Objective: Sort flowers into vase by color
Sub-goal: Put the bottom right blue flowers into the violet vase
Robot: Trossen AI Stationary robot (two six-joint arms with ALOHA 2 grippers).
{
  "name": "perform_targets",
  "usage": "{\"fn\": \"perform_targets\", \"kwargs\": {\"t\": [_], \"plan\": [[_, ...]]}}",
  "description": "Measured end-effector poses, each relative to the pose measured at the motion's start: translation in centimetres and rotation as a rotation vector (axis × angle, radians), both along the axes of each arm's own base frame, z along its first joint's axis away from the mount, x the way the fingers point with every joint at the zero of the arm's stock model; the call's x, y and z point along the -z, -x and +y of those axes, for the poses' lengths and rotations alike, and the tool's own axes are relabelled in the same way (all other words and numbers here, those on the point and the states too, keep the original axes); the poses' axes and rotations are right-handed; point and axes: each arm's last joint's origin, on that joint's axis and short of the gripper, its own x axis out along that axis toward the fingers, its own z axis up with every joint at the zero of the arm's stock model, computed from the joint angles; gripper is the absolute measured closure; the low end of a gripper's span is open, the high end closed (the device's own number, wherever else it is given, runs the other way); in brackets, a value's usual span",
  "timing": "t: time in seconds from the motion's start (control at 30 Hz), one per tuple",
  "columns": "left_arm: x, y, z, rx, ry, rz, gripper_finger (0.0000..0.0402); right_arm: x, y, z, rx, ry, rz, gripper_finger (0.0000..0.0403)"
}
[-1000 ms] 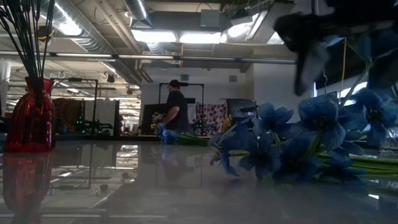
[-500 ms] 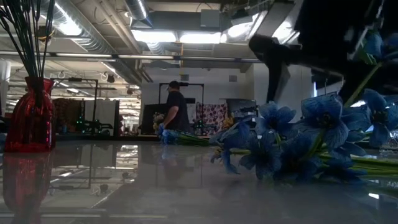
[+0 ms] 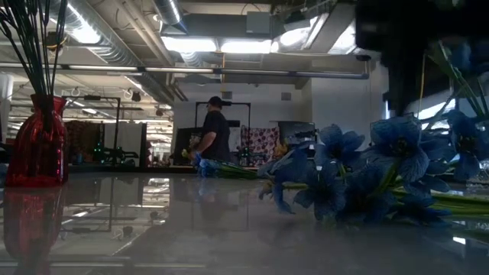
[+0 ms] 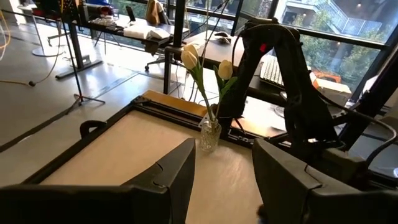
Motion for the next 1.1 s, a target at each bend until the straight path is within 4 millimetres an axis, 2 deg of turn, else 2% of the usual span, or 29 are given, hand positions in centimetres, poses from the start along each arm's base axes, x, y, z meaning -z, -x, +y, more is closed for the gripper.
{"fn": "perform_targets", "kwargs": {"t": [0.17,0.27,0.37,0.47,0.67,0.9,1.1], "plan": [[0.0,-0.1,0.2,-0.011,0.004,-0.001,0.0247,0.0,0.1,-1.8,0.038,0.18,0.009,0.0116],[0.0,-0.1,0.2,-0.008,0.007,-0.002,0.0247,-0.4,0.2,-2.5,0.01,0.196,0.047,0.0116],[0.0,0.0,0.1,-0.004,0.007,-0.002,0.0247,-0.5,-0.5,-3.5,-0.011,0.223,0.035,0.0116],[0.0,0.0,0.1,-0.005,0.008,-0.003,0.0247,0.0,-1.3,-4.8,-0.036,0.292,0.05,0.0116],[0.0,0.0,0.1,-0.004,0.008,-0.004,0.0247,2.1,-3.3,-7.2,-0.047,0.297,0.107,0.0122],[0.0,0.0,-0.1,-0.001,0.026,-0.01,0.0247,4.3,-4.4,-7.2,-0.146,0.288,0.128,0.0193],[0.0,0.1,-0.2,0.002,0.028,-0.01,0.0247,4.5,-4.5,-7.0,-0.165,0.239,0.145,0.0282]]}}
